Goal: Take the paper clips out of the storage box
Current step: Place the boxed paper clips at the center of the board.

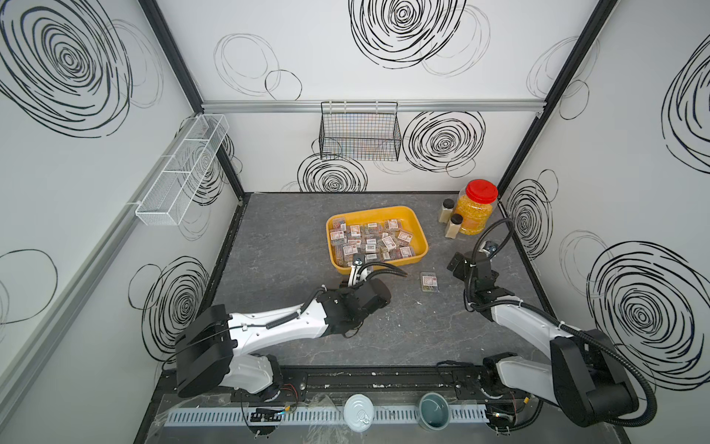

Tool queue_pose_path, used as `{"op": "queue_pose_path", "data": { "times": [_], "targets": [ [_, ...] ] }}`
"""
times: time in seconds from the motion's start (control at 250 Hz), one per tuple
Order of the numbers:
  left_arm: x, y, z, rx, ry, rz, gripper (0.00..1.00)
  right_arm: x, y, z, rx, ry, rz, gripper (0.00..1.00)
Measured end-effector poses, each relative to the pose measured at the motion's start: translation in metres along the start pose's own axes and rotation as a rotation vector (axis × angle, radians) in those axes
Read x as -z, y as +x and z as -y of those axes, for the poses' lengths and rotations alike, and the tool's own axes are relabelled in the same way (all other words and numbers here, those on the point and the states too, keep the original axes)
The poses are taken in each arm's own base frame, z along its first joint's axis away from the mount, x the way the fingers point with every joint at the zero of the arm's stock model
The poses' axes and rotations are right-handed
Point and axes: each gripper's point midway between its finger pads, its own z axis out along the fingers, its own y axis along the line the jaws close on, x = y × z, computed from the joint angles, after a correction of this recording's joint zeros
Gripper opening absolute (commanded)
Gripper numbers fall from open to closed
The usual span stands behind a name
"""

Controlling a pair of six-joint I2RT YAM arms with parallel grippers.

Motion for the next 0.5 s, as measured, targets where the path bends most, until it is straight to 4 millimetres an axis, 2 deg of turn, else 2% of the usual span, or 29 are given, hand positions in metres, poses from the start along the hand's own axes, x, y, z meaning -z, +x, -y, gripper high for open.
{"op": "queue_pose_path", "data": {
  "times": [0.092,0.316,0.499],
  "targets": [
    [0.004,0.01,-0.001,0.023,0.014,0.002,0.32,0.001,0.0,-0.002,0.001,-0.01,0.004,1.0],
    [0.0,0.038,-0.004,0.064,0.042,-0.018,0.31,0.002,-0.001,-0.005,0.002,-0.02,0.007,1.0],
    [-0.012,0.053,0.01,0.084,0.08,-0.043,0.31,0.002,-0.001,-0.005,0.006,-0.023,0.005,1.0]
  ]
}}
